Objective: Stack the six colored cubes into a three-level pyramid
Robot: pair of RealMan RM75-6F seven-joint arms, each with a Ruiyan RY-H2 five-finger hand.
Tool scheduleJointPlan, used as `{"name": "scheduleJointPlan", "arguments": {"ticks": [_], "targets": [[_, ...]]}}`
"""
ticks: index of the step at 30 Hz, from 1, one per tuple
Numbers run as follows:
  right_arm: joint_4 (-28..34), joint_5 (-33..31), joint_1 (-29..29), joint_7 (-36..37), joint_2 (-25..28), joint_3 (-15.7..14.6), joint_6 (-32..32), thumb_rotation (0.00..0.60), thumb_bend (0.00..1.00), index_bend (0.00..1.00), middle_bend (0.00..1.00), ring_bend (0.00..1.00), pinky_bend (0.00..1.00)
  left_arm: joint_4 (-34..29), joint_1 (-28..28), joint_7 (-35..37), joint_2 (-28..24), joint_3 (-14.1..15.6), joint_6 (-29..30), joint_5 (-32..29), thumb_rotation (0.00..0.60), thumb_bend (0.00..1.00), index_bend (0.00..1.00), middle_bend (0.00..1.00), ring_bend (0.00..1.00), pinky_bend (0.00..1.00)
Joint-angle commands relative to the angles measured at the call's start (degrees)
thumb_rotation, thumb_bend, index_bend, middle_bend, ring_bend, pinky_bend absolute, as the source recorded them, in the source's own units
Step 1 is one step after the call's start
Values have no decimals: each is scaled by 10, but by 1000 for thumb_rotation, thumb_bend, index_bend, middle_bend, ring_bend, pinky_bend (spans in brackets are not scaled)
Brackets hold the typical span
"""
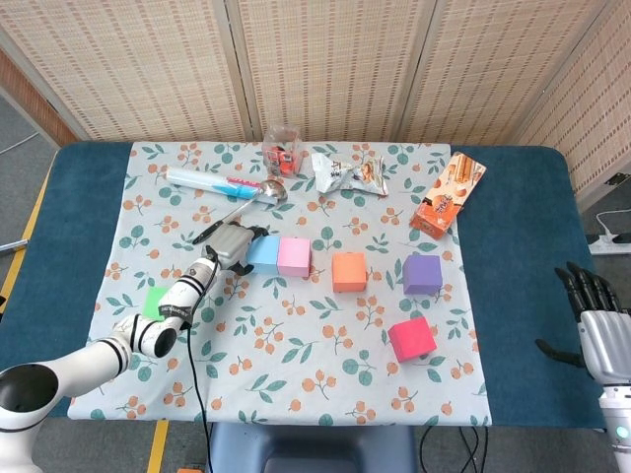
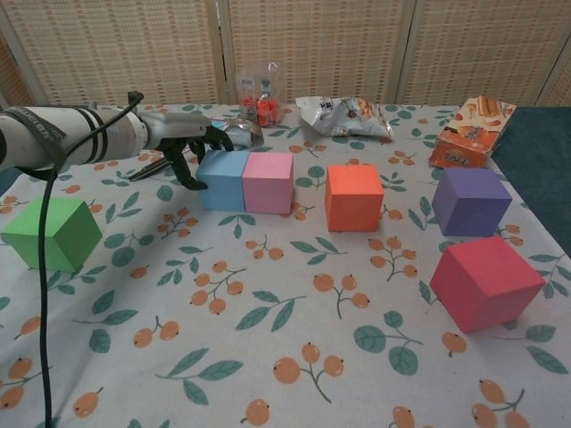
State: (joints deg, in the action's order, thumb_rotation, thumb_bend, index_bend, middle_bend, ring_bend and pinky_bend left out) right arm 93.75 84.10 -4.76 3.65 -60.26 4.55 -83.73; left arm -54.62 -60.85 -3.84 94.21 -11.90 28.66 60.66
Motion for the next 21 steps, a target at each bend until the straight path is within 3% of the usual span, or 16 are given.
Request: {"name": "scheduleJointPlan", "arguments": {"ticks": [1,4,8,16,21], "targets": [[-1,0,1,1,0,0,-1,600,0,0,112,26,182,2,-1,-1,1,2,-2,-1,600,361,263,324,313,208],[-1,0,1,2,0,0,-1,600,0,0,112,26,182,2,-2,-2,2,2,-4,-3,600,360,231,301,300,209],[-2,2,2,4,0,0,-4,600,0,0,112,26,182,-1,-2,-4,0,2,-5,-9,600,358,75,143,155,212],[-8,7,3,13,-1,-1,-5,600,0,0,112,26,182,-27,-1,-18,-12,5,-1,-30,600,360,24,45,57,212],[-9,11,2,15,1,-1,-5,600,0,0,112,26,181,-59,7,-20,-29,3,13,-42,600,362,0,0,0,151]]}}
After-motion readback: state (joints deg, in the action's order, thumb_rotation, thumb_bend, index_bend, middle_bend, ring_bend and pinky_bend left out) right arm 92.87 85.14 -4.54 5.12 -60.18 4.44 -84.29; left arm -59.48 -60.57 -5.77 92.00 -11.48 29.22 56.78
